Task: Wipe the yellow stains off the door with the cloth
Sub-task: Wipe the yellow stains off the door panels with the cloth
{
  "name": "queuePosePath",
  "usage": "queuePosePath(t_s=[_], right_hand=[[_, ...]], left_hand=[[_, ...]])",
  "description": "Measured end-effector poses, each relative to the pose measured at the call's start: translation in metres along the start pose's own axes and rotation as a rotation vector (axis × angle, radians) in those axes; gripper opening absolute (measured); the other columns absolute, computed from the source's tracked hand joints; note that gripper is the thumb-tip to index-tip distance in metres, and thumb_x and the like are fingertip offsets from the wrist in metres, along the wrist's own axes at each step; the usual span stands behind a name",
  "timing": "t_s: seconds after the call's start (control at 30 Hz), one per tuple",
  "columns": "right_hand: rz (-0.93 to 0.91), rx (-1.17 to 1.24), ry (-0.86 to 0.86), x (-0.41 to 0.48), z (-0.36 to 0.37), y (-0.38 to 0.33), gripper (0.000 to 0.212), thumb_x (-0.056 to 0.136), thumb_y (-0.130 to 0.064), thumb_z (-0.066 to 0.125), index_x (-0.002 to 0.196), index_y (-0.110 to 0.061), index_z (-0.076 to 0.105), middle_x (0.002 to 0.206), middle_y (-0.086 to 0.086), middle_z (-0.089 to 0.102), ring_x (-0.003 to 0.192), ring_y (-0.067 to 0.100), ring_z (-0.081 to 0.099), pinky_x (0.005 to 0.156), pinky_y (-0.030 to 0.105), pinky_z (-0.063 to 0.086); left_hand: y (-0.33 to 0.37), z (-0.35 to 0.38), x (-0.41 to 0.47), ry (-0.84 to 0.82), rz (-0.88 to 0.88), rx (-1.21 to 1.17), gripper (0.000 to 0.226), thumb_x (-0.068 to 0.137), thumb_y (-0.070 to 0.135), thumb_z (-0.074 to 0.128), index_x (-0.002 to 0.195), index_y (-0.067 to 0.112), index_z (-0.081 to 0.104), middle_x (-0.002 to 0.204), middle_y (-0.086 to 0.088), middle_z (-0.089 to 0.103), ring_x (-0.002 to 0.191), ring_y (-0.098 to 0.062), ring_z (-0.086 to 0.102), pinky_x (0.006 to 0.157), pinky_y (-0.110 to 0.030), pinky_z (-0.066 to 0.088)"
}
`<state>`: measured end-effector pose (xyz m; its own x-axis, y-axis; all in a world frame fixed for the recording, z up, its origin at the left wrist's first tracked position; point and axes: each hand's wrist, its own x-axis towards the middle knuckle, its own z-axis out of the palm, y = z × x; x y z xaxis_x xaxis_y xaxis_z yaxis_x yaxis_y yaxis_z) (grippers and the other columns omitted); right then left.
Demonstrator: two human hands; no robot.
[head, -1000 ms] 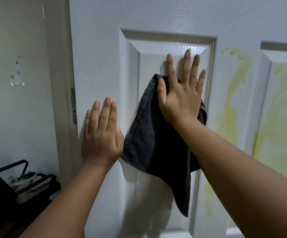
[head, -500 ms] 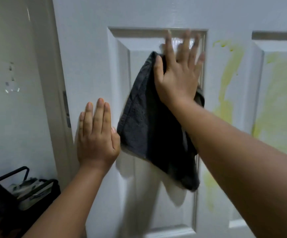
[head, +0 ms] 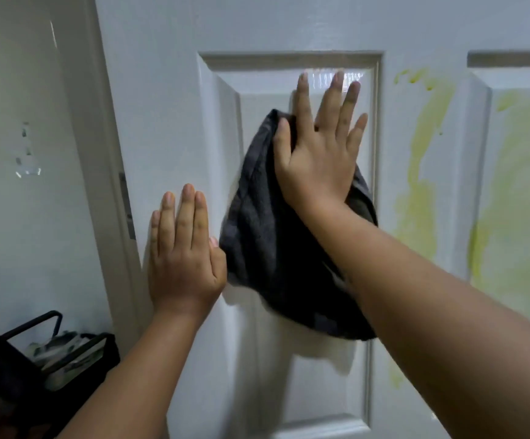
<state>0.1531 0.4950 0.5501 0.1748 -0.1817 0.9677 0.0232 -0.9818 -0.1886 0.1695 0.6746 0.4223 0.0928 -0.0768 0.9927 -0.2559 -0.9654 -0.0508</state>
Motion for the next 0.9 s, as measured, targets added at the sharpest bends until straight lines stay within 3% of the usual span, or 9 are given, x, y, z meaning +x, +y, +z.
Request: queuePosePath(t_s=[0.07,0.17,0.23,0.33,0.5,0.57,0.73,0.8,0.9], right_hand=[[-0.201,-0.036,-0.036,-0.033,0.004,-0.003,0.06,0.098,-0.049,0.027,0.154,-0.031,0.015,0.162,0.014,0.005,0.149,0.033,0.001,0.119,0.055,0.007],[-0.71,-0.091,-0.086,-0.024,0.0,-0.001,0.06,0.095,-0.05,0.032,0.152,-0.037,0.02,0.161,0.013,0.012,0.149,0.032,0.007,0.118,0.055,0.01],[-0.874,-0.127,-0.087,0.005,-0.004,-0.004,0.06,0.095,-0.052,0.03,0.152,-0.038,0.02,0.161,0.013,0.014,0.149,0.032,0.009,0.118,0.055,0.01],[-0.675,-0.157,-0.044,0.04,-0.008,-0.009,0.062,0.095,-0.055,0.025,0.153,-0.036,0.017,0.162,0.012,0.01,0.149,0.031,0.007,0.119,0.053,0.008],[0.068,0.052,0.02,0.001,0.004,-0.013,0.063,0.097,-0.052,0.024,0.155,-0.03,0.009,0.162,0.012,0.0,0.149,0.03,-0.004,0.12,0.052,0.001],[-0.011,0.011,-0.019,-0.026,0.005,-0.013,0.063,0.098,-0.049,0.026,0.155,-0.027,0.011,0.162,0.013,0.002,0.149,0.031,-0.002,0.12,0.053,0.002],[-0.845,-0.176,-0.13,0.025,-0.014,-0.001,0.063,0.095,-0.054,0.025,0.153,-0.035,0.011,0.162,0.014,0.008,0.149,0.032,0.005,0.119,0.055,0.009],[-0.747,-0.2,-0.095,0.055,-0.018,0.003,0.062,0.096,-0.055,0.02,0.154,-0.034,0.008,0.162,0.013,0.006,0.149,0.031,0.004,0.12,0.053,0.007],[-0.204,-0.076,0.026,0.044,-0.008,0.005,0.062,0.097,-0.054,0.019,0.154,-0.032,0.01,0.162,0.012,0.005,0.15,0.031,0.002,0.12,0.051,0.004]], left_hand=[[0.0,0.0,0.0,-0.002,0.006,-0.003,0.059,0.094,0.019,0.037,0.151,0.004,0.031,0.158,-0.014,0.028,0.148,-0.034,0.022,0.123,-0.048,0.016],[0.0,-0.001,0.001,-0.011,0.008,-0.009,0.059,0.095,0.021,0.035,0.151,0.003,0.031,0.158,-0.015,0.028,0.148,-0.034,0.022,0.123,-0.048,0.016],[0.001,-0.001,0.0,-0.019,-0.001,0.003,0.059,0.095,0.021,0.034,0.151,0.004,0.03,0.159,-0.014,0.028,0.149,-0.033,0.021,0.123,-0.046,0.015],[0.001,-0.001,0.0,-0.012,0.002,0.007,0.06,0.094,0.021,0.035,0.151,0.004,0.031,0.159,-0.013,0.027,0.149,-0.033,0.021,0.123,-0.045,0.014],[-0.001,-0.001,-0.001,-0.013,0.006,0.007,0.06,0.094,0.021,0.035,0.151,0.004,0.031,0.159,-0.013,0.026,0.148,-0.033,0.021,0.123,-0.046,0.013],[-0.001,-0.002,-0.002,-0.021,0.011,-0.007,0.06,0.094,0.022,0.035,0.151,0.004,0.032,0.159,-0.014,0.027,0.148,-0.034,0.021,0.123,-0.046,0.014],[-0.001,-0.004,0.0,-0.042,0.005,-0.042,0.058,0.096,0.025,0.032,0.151,0.005,0.031,0.16,-0.013,0.026,0.149,-0.032,0.019,0.124,-0.045,0.012],[-0.001,-0.003,0.0,-0.041,0.008,-0.037,0.059,0.096,0.025,0.032,0.152,0.005,0.03,0.16,-0.012,0.025,0.149,-0.031,0.019,0.124,-0.044,0.012],[-0.003,-0.002,0.0,-0.033,0.005,-0.033,0.059,0.096,0.025,0.033,0.151,0.005,0.03,0.16,-0.013,0.026,0.149,-0.032,0.019,0.124,-0.045,0.012]])
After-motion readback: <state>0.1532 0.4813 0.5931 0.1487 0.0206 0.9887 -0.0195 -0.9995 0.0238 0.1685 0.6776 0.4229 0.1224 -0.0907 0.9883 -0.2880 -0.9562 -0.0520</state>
